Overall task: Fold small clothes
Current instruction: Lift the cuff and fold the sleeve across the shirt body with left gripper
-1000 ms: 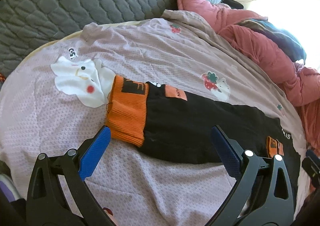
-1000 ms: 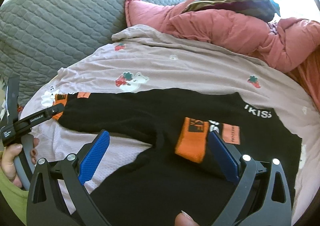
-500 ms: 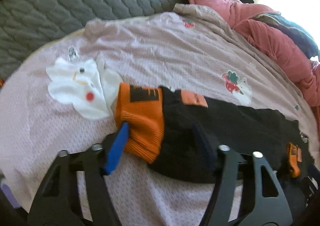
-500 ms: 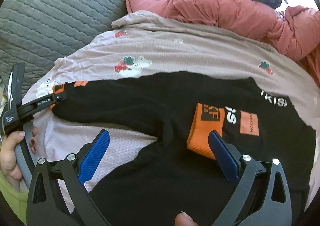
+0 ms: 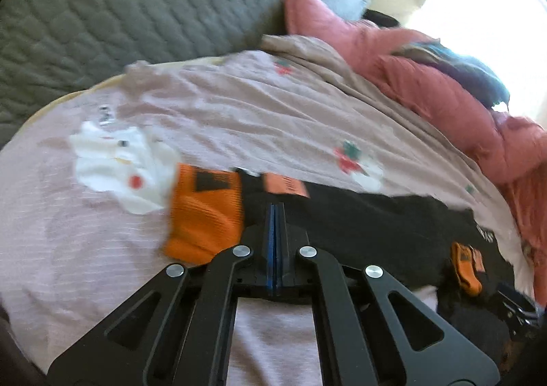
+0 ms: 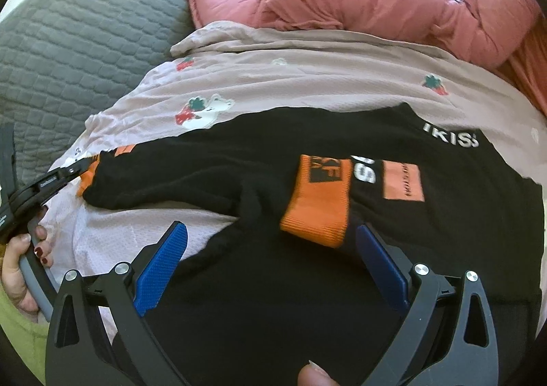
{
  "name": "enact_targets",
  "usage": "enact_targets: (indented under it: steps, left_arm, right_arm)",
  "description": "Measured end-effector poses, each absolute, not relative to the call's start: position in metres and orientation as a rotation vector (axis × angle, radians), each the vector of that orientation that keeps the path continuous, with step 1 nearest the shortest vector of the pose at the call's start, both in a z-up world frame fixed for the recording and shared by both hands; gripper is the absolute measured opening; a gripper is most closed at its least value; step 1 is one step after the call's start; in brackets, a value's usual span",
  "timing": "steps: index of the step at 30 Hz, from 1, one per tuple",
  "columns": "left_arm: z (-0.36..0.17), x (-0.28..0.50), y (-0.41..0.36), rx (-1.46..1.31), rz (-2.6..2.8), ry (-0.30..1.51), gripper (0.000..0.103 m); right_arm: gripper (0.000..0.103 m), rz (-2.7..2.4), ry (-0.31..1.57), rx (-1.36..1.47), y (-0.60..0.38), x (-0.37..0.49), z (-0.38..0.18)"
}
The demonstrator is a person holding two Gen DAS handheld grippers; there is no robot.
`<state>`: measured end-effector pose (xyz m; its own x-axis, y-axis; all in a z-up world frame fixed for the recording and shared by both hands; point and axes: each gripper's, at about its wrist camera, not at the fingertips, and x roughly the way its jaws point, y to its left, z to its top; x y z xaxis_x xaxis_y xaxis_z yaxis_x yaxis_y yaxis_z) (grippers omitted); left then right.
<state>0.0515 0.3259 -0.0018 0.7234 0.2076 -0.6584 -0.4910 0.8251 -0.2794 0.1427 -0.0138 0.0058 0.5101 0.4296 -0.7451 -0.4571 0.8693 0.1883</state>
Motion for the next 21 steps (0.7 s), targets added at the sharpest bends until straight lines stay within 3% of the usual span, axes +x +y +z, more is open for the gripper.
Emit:
enact_targets:
  steps: [3, 5, 7, 10, 14, 16, 17, 18, 19, 21]
  left_arm:
    - [-0.006, 0.048, 0.335, -0.5, 0.45, 0.669, 0.039]
    - [-0.01, 0.046, 0.341, -0.522, 0.478, 0.682, 0.041]
    - [-0.014, 0.046, 0.347, -0.541, 0.513, 0.699, 0.054]
    - [-0.023, 0.043, 0.356, -0.575, 0.559, 0.734, 0.059]
    - [-0.033, 0.048, 0.358, -0.592, 0.538, 0.78, 0.059]
    - [-0.035, 0.052, 0.356, -0.574, 0.526, 0.791, 0.039]
    - [-0.036, 0.054, 0.356, -0.57, 0.514, 0.796, 0.034]
    - [-0.037, 0.056, 0.355, -0.573, 0.488, 0.801, 0.02]
    - [-0.038, 0.057, 0.354, -0.576, 0.468, 0.8, 0.012]
    - [-0.033, 0.056, 0.349, -0.552, 0.462, 0.781, 0.008]
  right_arm:
    - [0.098, 0.521, 0.894, -0.012, -0.025, 0.144, 0.004]
    - [0.098, 0.518, 0.899, 0.002, -0.029, 0.145, 0.003]
    - [0.098, 0.521, 0.901, 0.011, -0.03, 0.146, 0.002]
    - [0.098, 0.531, 0.904, 0.011, -0.028, 0.146, 0.0]
    - [0.098, 0.567, 0.922, -0.024, -0.011, 0.147, -0.004]
    - [0.098, 0.594, 0.925, -0.056, 0.003, 0.145, -0.006]
    - [0.098, 0.603, 0.924, -0.063, 0.006, 0.143, -0.006]
    - [0.098, 0.615, 0.923, -0.069, 0.01, 0.142, -0.006]
    - [0.098, 0.629, 0.921, -0.075, 0.014, 0.139, -0.005]
    - [0.098, 0.642, 0.916, -0.083, 0.018, 0.135, -0.004]
